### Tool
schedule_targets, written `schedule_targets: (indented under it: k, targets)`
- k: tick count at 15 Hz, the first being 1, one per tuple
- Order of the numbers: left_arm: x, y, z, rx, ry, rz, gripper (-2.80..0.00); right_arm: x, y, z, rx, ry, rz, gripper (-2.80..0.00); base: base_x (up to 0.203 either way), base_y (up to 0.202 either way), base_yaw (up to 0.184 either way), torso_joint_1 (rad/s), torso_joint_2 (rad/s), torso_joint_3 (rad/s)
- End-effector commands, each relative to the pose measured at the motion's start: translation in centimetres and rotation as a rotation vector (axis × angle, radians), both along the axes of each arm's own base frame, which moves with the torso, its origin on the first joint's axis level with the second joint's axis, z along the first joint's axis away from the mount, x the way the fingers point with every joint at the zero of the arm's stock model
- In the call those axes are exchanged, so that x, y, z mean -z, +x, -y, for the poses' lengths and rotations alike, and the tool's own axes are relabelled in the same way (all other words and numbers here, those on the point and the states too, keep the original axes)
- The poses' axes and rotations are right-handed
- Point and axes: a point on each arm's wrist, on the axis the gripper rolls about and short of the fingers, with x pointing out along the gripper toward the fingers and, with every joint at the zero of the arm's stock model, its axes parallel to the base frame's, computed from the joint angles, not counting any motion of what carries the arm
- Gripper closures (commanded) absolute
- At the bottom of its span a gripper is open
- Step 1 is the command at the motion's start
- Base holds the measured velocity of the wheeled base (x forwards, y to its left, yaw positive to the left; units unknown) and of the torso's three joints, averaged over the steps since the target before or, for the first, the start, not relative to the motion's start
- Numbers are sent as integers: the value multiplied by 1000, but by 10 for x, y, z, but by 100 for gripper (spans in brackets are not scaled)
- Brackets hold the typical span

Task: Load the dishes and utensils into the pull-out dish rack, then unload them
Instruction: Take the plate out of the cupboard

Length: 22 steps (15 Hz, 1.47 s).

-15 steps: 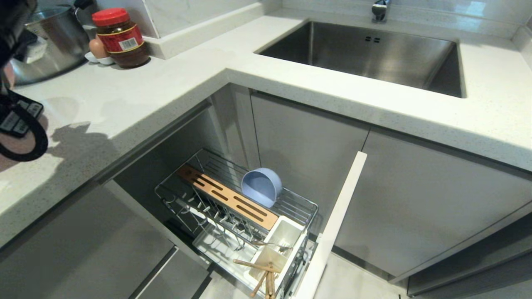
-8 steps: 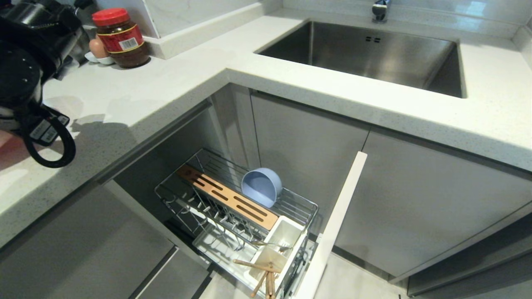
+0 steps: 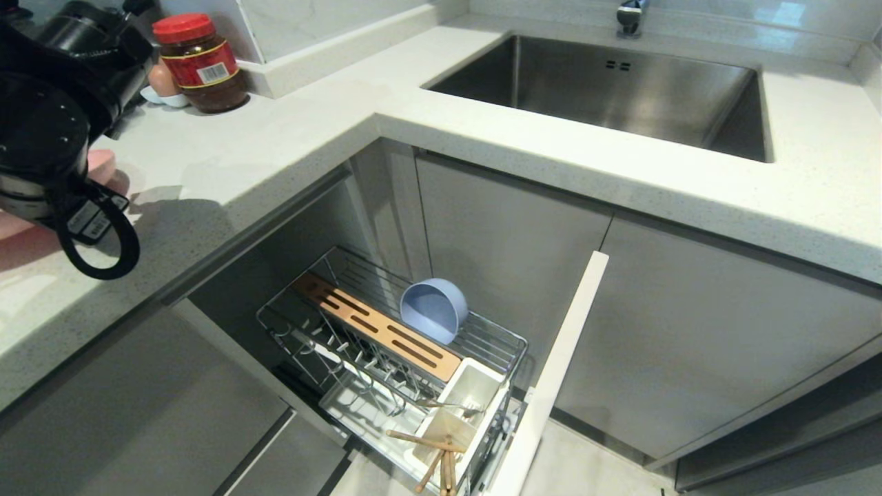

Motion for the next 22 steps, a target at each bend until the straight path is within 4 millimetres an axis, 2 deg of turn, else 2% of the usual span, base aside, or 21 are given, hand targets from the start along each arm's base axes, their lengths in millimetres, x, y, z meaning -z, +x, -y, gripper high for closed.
schedule_targets:
  k: [1, 7, 13, 17, 19, 22]
  targets:
    - [1, 1, 0, -1, 2, 1, -280, 0, 0, 0, 0, 0, 3, 0, 0, 0, 0, 0, 0, 0]
    - [-9, 5, 5, 51, -74, 119, -280, 0, 0, 0, 0, 0, 3, 0, 0, 0, 0, 0, 0, 0]
    - [-39, -11, 5, 249, -324, 345, -280, 0, 0, 0, 0, 0, 3, 0, 0, 0, 0, 0, 0, 0]
    - [-70, -29, 5, 303, -533, 679, -280, 0, 0, 0, 0, 0, 3, 0, 0, 0, 0, 0, 0, 0]
    - [-91, -50, 3, 317, -669, 908, -280, 0, 0, 0, 0, 0, 3, 0, 0, 0, 0, 0, 0, 0]
    - [-108, -91, -4, 283, -891, 1160, -280, 0, 0, 0, 0, 0, 4, 0, 0, 0, 0, 0, 0, 0]
